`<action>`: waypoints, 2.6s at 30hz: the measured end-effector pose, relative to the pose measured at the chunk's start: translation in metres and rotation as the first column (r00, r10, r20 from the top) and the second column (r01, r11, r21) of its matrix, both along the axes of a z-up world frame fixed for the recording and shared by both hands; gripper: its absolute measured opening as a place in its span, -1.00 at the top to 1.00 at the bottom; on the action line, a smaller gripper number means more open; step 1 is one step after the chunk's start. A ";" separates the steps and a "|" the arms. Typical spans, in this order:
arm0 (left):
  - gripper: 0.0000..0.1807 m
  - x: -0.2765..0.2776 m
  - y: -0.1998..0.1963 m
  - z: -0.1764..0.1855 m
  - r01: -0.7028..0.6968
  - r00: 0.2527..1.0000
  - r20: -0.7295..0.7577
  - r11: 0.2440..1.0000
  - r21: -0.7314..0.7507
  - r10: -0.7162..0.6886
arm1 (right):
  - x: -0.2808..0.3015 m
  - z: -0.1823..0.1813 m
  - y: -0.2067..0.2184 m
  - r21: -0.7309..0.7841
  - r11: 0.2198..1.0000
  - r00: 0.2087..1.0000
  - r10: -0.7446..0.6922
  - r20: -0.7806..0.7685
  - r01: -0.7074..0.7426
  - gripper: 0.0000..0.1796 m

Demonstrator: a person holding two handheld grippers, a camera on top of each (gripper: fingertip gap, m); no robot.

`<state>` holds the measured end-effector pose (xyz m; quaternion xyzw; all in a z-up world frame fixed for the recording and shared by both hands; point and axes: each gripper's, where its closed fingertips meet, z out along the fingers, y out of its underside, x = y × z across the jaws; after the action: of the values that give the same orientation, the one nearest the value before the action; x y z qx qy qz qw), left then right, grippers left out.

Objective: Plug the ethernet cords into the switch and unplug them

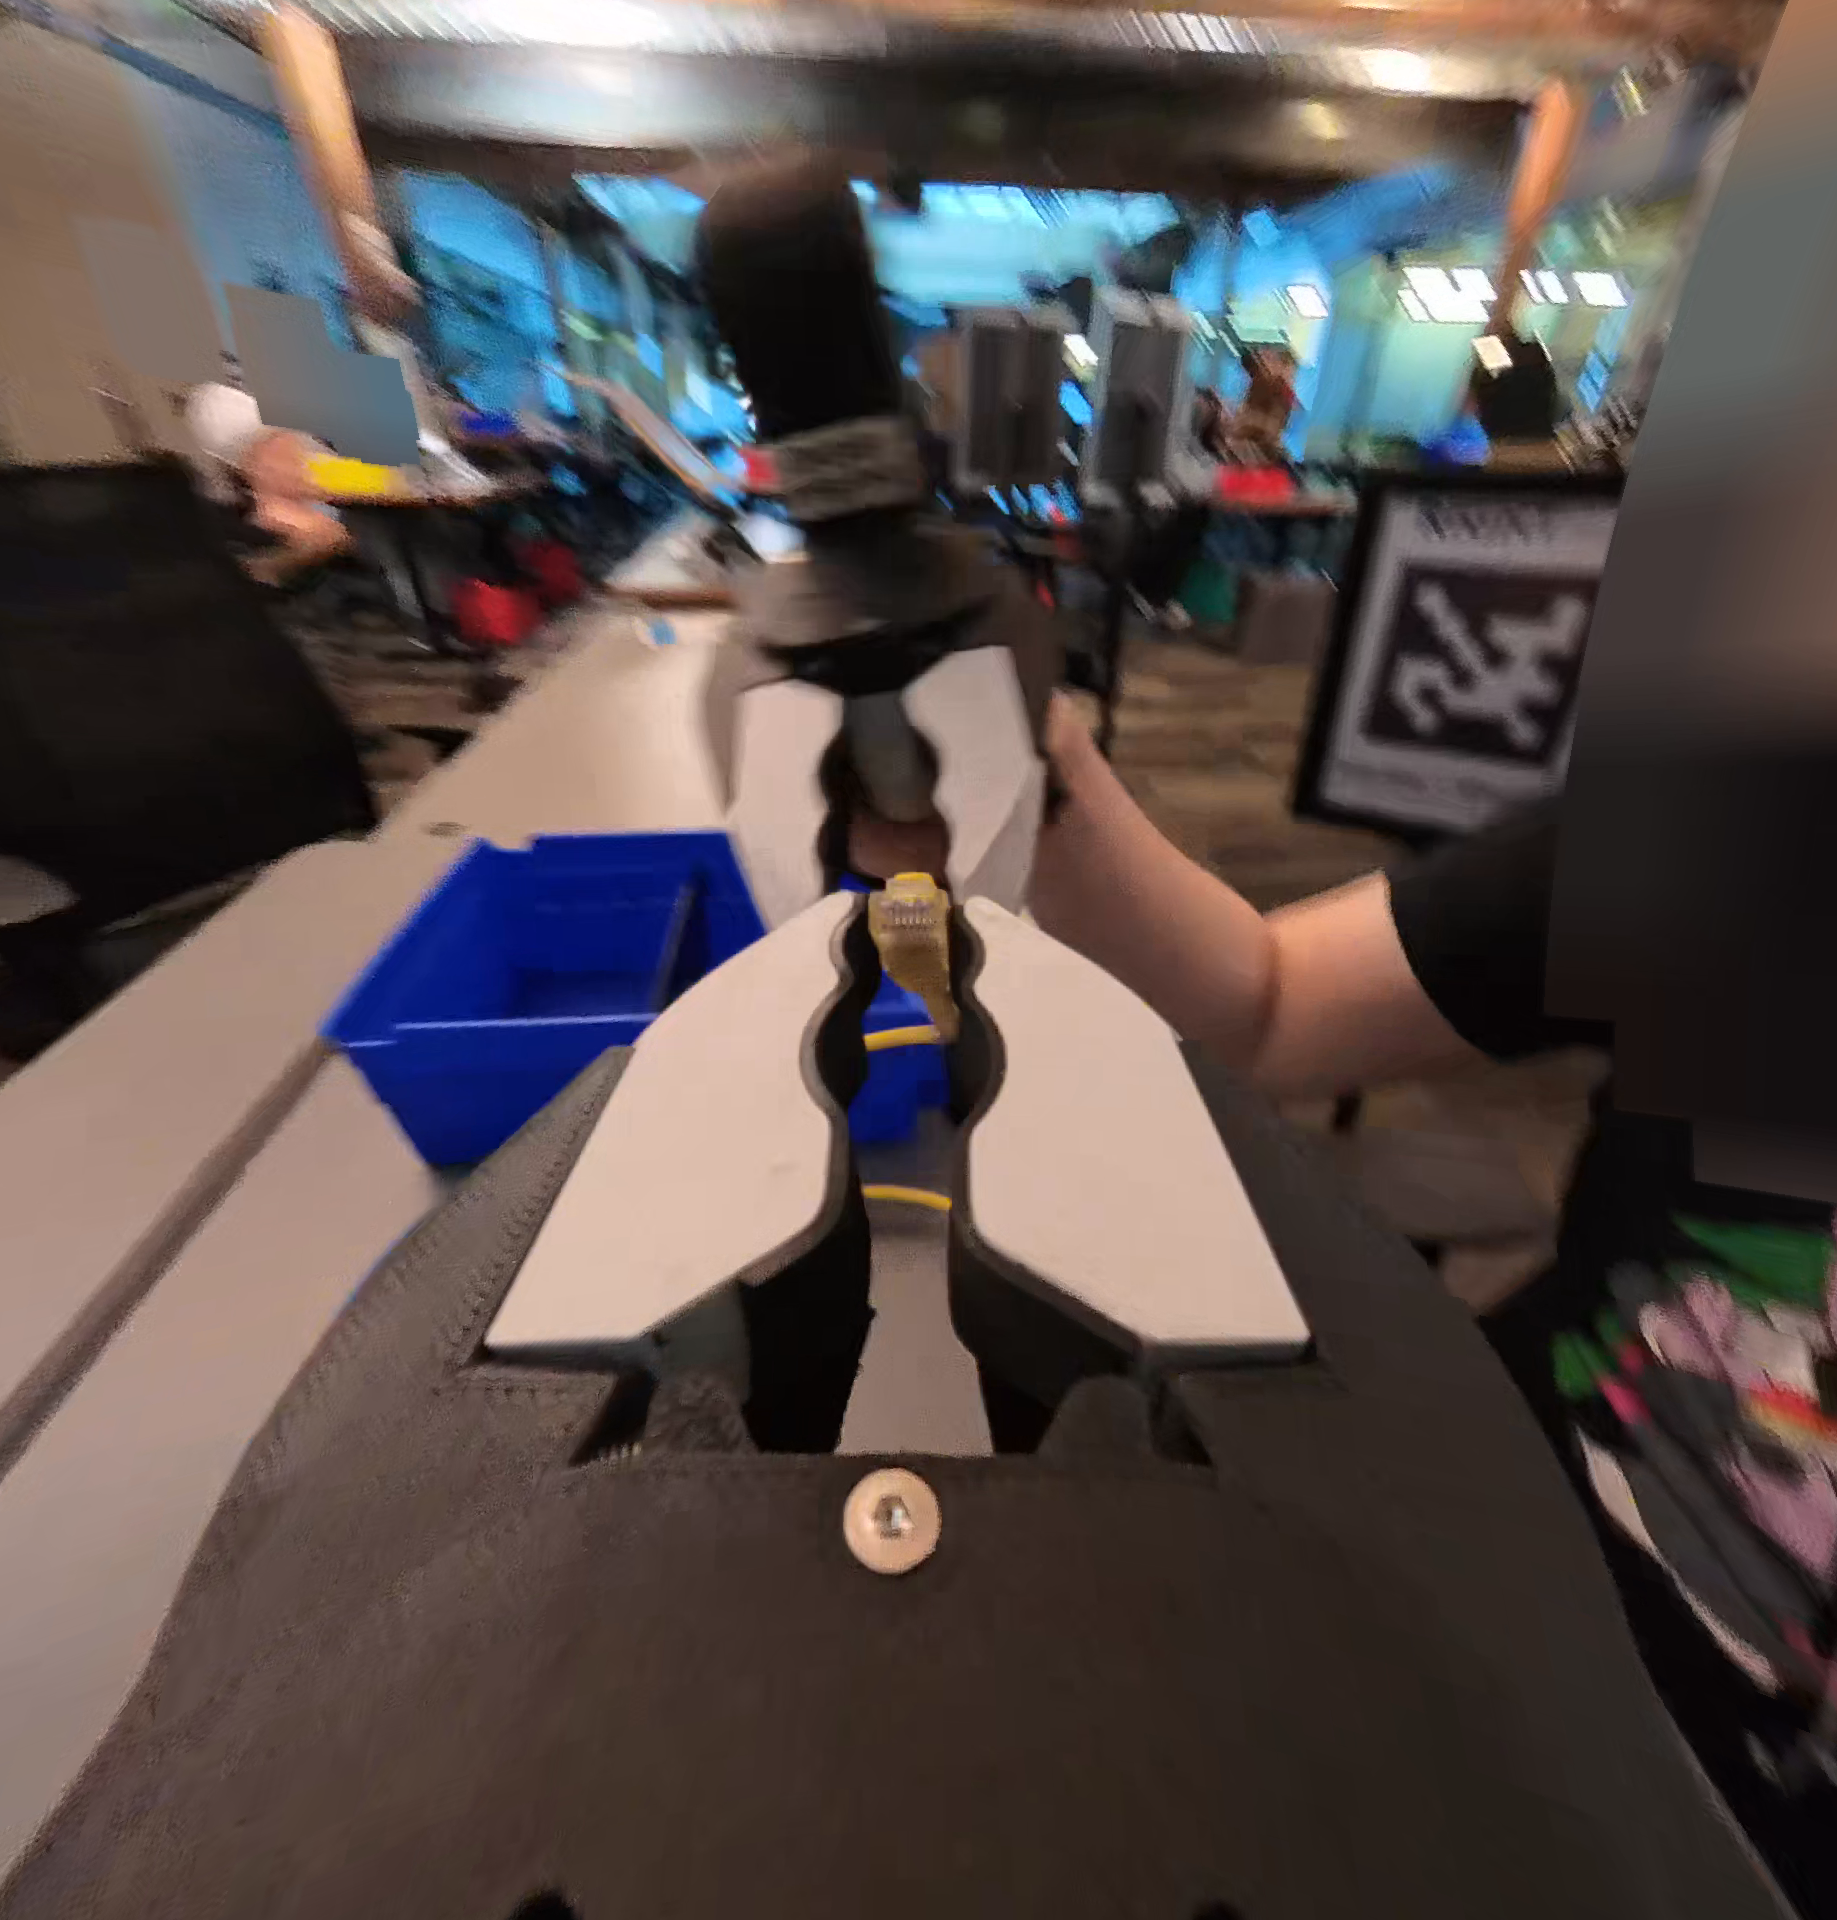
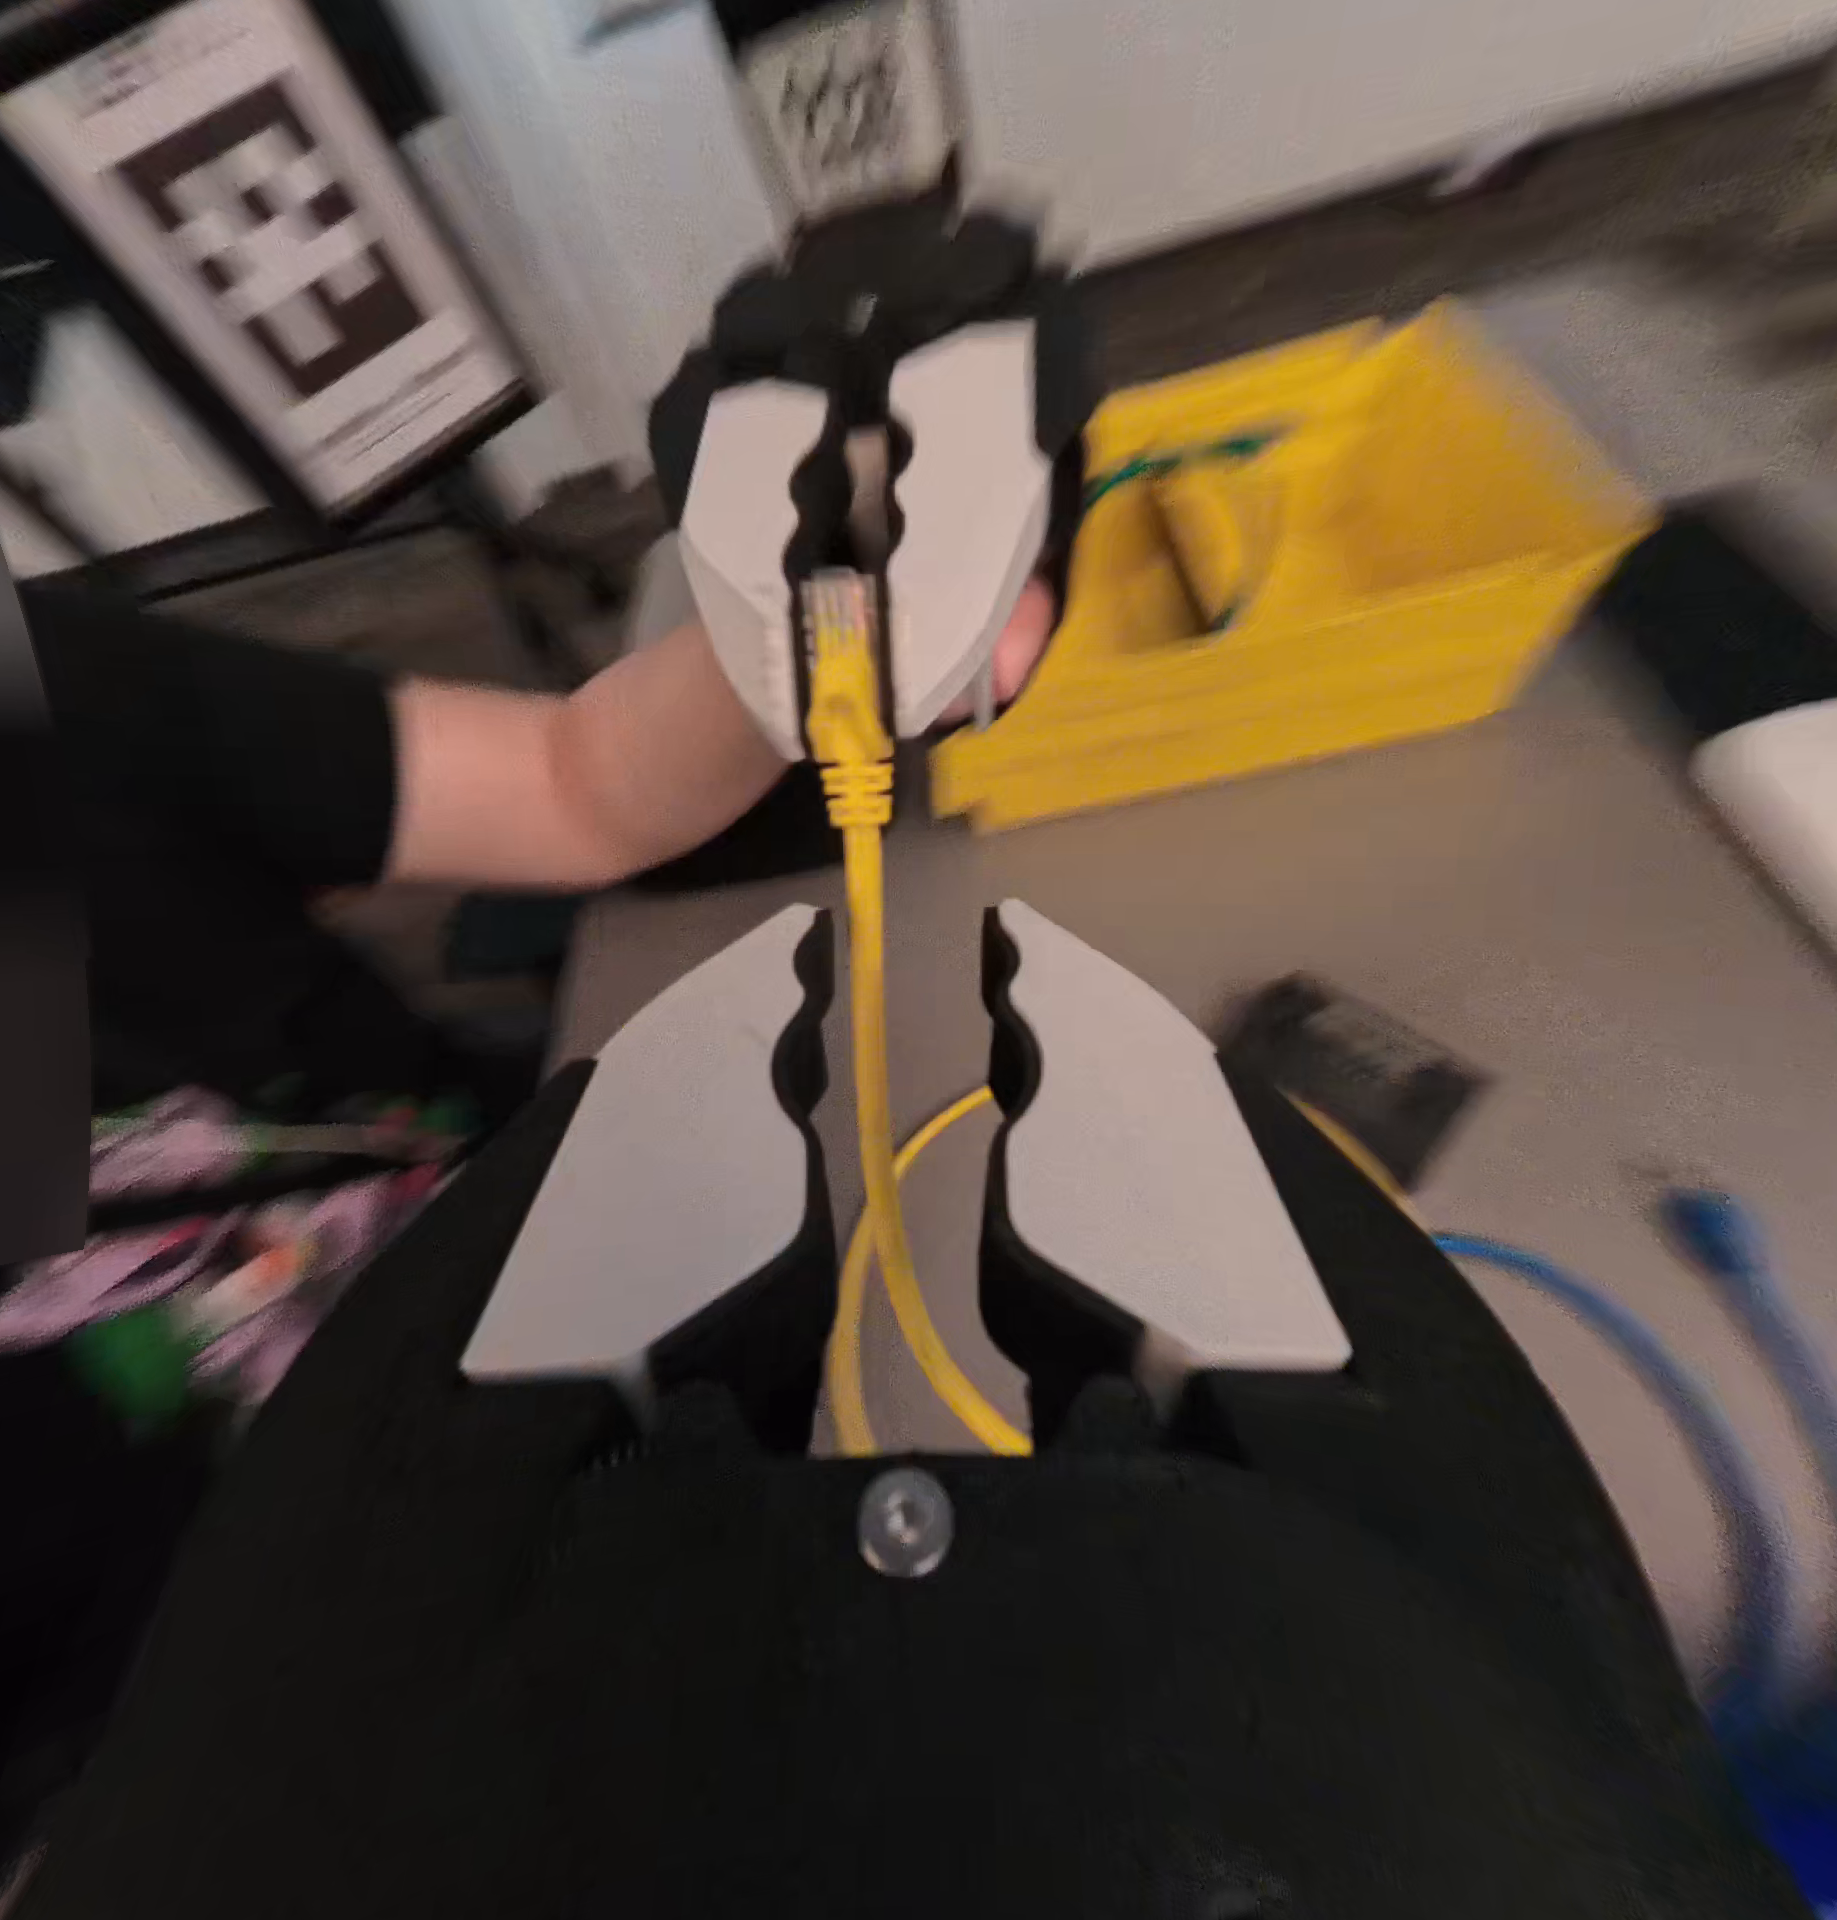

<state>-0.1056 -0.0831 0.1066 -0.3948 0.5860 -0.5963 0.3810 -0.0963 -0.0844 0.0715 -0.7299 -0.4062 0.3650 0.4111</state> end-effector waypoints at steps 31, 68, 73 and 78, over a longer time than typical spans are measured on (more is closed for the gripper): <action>0.87 -0.028 0.008 0.031 0.017 0.994 0.112 0.998 -0.067 -0.009 | -0.044 0.058 0.013 0.462 0.789 0.699 0.058 -0.713 0.406 0.79; 0.87 -0.029 0.009 0.021 -0.011 0.999 0.051 1.000 0.004 0.011 | -0.041 0.057 0.017 0.490 0.828 0.851 0.030 -0.524 0.272 0.88; 0.87 -0.027 0.009 0.019 -0.013 0.999 0.037 1.000 -0.004 0.014 | -0.041 0.056 0.016 0.517 0.815 0.873 0.028 -0.486 0.262 0.88; 0.48 -0.019 0.047 0.005 -0.293 0.954 -0.040 0.954 0.062 0.296 | -0.019 0.067 0.021 0.558 0.759 0.886 -0.050 -0.462 0.334 0.88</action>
<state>-0.1249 -0.0357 0.1121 -0.4813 0.5460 -0.5066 0.4621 -0.1158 -0.0639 0.1380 -0.4948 -0.3263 0.3124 0.7424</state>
